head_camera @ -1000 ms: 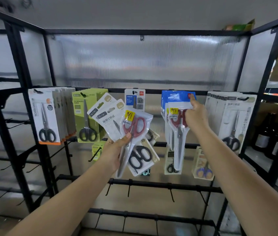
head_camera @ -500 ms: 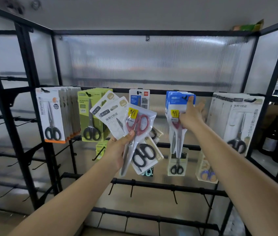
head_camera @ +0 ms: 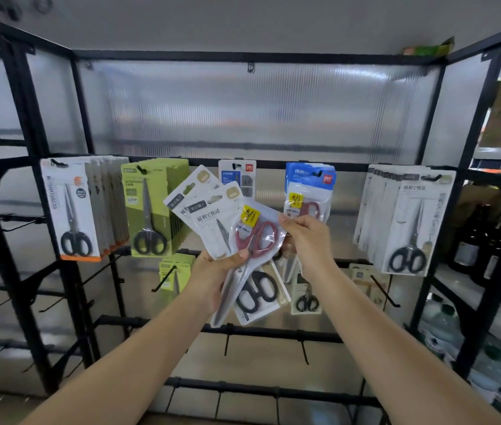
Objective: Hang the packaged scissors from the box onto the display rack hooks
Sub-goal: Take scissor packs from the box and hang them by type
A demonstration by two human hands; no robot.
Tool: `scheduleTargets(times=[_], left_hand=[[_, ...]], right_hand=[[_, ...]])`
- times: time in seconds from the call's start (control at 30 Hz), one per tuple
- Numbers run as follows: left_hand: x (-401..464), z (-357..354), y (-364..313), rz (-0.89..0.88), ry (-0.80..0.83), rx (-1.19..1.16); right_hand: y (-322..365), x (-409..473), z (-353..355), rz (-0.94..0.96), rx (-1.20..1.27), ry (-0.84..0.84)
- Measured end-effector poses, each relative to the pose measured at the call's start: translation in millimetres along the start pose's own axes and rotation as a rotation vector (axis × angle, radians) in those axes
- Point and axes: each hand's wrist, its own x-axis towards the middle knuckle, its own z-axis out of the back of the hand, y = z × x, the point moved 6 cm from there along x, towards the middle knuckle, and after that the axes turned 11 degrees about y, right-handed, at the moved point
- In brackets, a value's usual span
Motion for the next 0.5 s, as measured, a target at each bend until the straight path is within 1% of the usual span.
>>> scheduleTargets(times=[0.1,0.17,0.23,0.33,0.43,0.5], left_hand=[[0.5,-12.3,6.8,-0.005,0.056,-0.06],[1.6,-20.6,9.9,-0.012,0.066,-0.071],[3.2,-25.2,11.5,-0.011,0.04,-0.053],[5.1,-25.5,15.6,0.031,-0.007,-0.075],[6.4,-16.3,19.7,0.093,-0.086,-0.134],[6.6,-6.7,19.2,0.104,-0.135,-0.129]], right_hand=[[-2.0,0.6,1.5,0.008,0.005,-0.027],[-0.4,-1.0,-1.1,0.049,0.09,-0.019],[3.2,-1.8,0.9,0.086,0.152,-0.049],[11.2,-1.4,10.3,0.155,0.133,-0.114],[14.4,1.5,23.9,0.18,0.124,-0.141],[16.2,2.7,38.3,0.207,0.137,-0.173]])
